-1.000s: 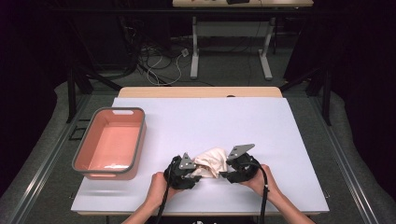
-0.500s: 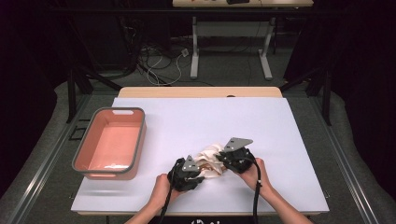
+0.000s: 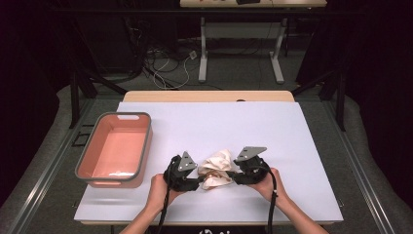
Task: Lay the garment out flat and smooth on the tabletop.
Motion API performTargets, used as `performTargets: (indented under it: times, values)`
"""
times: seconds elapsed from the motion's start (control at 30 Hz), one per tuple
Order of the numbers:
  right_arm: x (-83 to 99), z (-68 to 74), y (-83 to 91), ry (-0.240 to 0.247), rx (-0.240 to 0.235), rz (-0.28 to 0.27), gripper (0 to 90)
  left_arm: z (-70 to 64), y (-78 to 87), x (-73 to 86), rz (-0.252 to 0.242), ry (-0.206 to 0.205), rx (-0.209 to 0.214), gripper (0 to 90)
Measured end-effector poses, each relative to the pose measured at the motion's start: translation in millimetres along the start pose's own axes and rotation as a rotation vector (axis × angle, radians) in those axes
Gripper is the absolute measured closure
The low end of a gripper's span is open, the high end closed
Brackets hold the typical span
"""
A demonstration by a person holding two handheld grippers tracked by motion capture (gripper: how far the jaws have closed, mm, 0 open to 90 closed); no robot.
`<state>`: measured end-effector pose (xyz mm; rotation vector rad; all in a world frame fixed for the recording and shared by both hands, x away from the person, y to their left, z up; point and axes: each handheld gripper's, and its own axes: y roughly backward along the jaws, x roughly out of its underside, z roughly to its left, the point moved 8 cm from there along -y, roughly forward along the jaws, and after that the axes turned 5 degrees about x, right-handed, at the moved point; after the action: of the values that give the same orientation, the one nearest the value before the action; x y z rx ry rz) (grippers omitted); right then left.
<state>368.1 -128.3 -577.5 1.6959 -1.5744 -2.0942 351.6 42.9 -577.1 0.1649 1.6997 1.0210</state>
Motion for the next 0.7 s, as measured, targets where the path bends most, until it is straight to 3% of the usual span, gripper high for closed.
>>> performTargets:
  times: [0.17, 0.3, 0.33, 0.43, 0.7]
  values:
    - [3.2, -4.8, 7.0, -0.018, -0.008, -0.016, 44.4, 6.7, -14.3, 2.2, 0.026, 0.008, -0.023, 47.9]
    - [-0.4, 8.2, 7.9, 0.012, -0.048, -0.021, 45.2, 11.5, -24.7, 3.7, 0.023, 0.034, -0.036, 61.2]
    - [-1.5, 11.4, 7.0, 0.021, -0.049, -0.023, 47.2, 12.6, -27.5, 4.1, 0.018, 0.046, -0.034, 61.2]
    - [-6.1, 27.5, 0.3, 0.069, -0.057, -0.006, 54.3, 13.6, -32.7, 4.7, 0.011, 0.056, -0.024, 74.3]
    - [-16.0, 36.9, -14.7, 0.100, -0.045, 0.005, 59.0, 14.6, -33.6, -2.0, -0.043, 0.069, -0.015, 79.8]
